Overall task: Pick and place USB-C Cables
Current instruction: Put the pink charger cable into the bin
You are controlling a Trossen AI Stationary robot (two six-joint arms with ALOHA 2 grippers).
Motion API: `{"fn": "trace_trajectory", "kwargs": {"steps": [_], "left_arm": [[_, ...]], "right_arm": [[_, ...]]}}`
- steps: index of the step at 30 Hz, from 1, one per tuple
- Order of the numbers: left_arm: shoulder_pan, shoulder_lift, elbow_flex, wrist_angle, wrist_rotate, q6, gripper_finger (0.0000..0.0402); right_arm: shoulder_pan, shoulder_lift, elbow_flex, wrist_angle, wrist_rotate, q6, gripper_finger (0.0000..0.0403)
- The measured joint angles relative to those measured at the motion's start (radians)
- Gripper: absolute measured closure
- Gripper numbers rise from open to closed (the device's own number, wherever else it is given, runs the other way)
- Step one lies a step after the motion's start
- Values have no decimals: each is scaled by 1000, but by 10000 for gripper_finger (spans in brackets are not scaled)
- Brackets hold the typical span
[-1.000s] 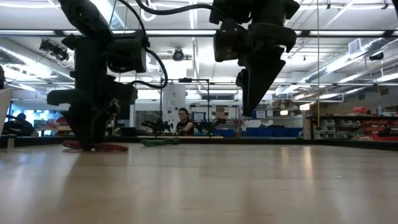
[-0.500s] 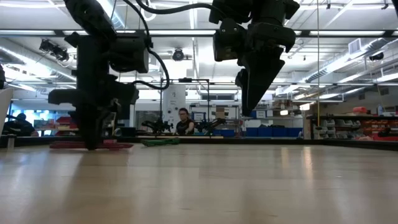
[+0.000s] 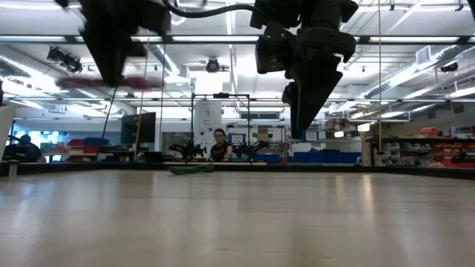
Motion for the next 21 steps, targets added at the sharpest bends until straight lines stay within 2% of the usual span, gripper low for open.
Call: {"fn": "trace_trajectory", "kwargs": {"steps": [7,9,11,13,21], "left_arm": [[-276,-96,21,-75,-10,-92,382],[-348,-104,21,-88,-55,-256,382],[-392,-109,21,-111,-122,-530,381],[-435,-110,21,-106,-145,-735,375],[-596,-101,20,-101,-148,-1072,380]], "right_arm": [[1,0,0,2,0,-7,175],[1,0,0,4,0,-17,175],[1,0,0,7,0,-18,175],[1,0,0,8,0,-18,175],[-11,0,0,21,0,19,175]]}}
